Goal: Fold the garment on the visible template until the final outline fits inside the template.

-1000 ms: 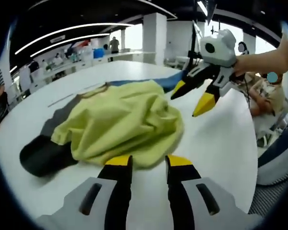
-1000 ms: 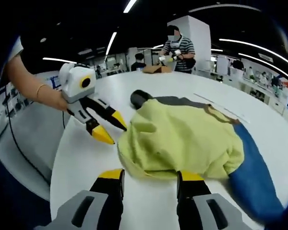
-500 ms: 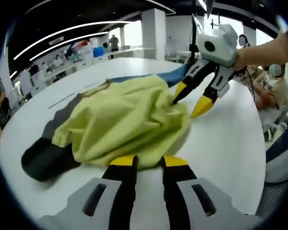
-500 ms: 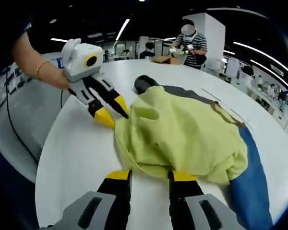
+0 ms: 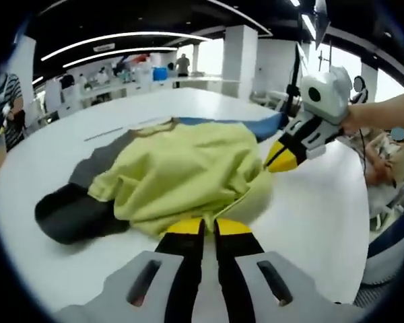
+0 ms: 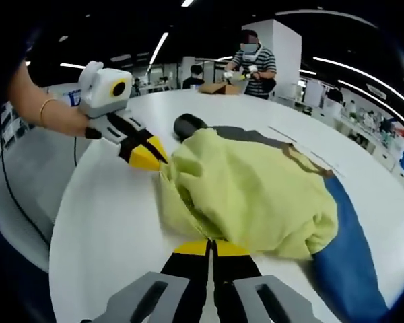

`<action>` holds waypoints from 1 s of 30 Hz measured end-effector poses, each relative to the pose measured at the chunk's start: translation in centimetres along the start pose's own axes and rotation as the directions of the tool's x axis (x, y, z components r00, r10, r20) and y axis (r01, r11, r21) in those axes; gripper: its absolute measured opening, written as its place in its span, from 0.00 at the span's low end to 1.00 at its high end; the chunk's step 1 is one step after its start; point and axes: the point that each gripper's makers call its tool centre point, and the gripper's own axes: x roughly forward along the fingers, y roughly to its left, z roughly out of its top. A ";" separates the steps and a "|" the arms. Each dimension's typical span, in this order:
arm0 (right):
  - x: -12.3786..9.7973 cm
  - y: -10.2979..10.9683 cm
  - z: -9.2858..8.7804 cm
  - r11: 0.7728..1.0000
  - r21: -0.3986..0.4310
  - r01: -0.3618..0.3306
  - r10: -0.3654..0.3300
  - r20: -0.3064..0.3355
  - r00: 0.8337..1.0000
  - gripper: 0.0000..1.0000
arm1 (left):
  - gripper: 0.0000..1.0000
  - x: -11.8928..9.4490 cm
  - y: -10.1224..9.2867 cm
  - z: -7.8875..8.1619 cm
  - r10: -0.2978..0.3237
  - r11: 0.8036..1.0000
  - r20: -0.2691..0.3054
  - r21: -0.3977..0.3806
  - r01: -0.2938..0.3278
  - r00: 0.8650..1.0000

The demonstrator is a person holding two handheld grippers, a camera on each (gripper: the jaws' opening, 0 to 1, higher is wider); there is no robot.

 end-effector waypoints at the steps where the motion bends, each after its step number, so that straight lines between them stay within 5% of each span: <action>1: -0.2 -0.1 0.3 1.000 0.006 0.003 -0.003 0.010 1.000 0.00 | 0.03 -0.2 0.0 0.4 0.001 1.000 0.009 0.003 -0.001 1.000; 11: -3.3 -0.1 4.1 0.999 0.045 0.017 -0.022 0.115 0.993 0.00 | 0.01 -2.8 0.2 5.1 0.007 1.000 0.091 0.020 -0.009 0.996; 16: -4.5 -0.2 5.3 0.997 0.067 0.035 -0.043 0.132 0.990 0.00 | 0.01 -3.8 0.1 7.5 -0.003 0.999 0.156 -0.049 0.011 0.988; 30: -7.1 2.9 5.8 0.992 0.130 0.010 -0.028 0.136 0.990 0.00 | 0.01 -6.3 -2.3 7.3 -0.049 0.999 0.103 -0.017 0.051 0.993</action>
